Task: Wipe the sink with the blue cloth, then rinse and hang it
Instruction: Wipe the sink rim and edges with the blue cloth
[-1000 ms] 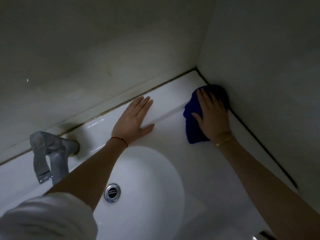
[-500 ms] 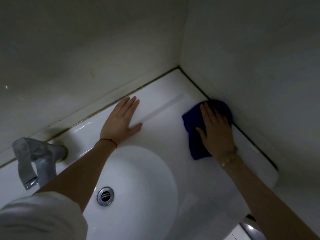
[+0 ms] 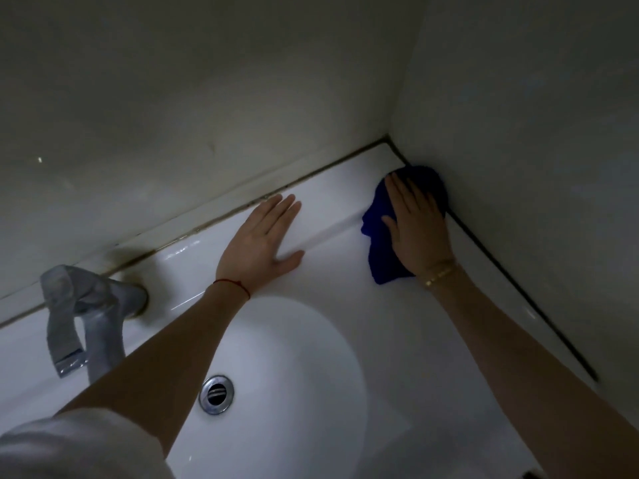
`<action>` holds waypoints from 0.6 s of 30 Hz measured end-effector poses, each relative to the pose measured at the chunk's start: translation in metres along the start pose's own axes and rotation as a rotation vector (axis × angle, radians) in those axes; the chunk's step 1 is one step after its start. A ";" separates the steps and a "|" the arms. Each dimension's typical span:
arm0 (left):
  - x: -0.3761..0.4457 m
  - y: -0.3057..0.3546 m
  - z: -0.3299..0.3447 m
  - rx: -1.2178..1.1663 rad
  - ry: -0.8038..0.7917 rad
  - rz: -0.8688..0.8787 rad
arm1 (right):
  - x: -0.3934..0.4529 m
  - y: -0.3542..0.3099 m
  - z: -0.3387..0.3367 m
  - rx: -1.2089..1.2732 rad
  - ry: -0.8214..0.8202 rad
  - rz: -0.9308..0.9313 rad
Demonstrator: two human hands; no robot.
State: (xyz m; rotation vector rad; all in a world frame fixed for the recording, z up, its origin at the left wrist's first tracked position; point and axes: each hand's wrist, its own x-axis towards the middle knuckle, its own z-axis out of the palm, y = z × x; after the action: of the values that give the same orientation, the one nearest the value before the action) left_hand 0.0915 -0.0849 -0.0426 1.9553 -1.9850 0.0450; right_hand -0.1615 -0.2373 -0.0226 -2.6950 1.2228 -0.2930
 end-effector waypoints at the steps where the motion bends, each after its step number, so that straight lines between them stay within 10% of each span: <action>1: 0.000 0.000 0.000 -0.006 0.000 0.000 | 0.011 -0.005 0.002 0.026 -0.007 -0.004; 8: -0.002 0.002 -0.002 -0.005 -0.002 -0.029 | -0.001 -0.015 0.001 0.075 -0.136 -0.293; 18: 0.000 0.005 -0.003 -0.020 0.006 -0.047 | 0.015 -0.062 0.013 0.161 -0.034 0.027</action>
State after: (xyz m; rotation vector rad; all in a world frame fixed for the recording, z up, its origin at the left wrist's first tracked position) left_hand 0.0871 -0.0836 -0.0383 1.9858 -1.9279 0.0202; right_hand -0.1033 -0.2076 -0.0191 -2.5347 1.1714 -0.3262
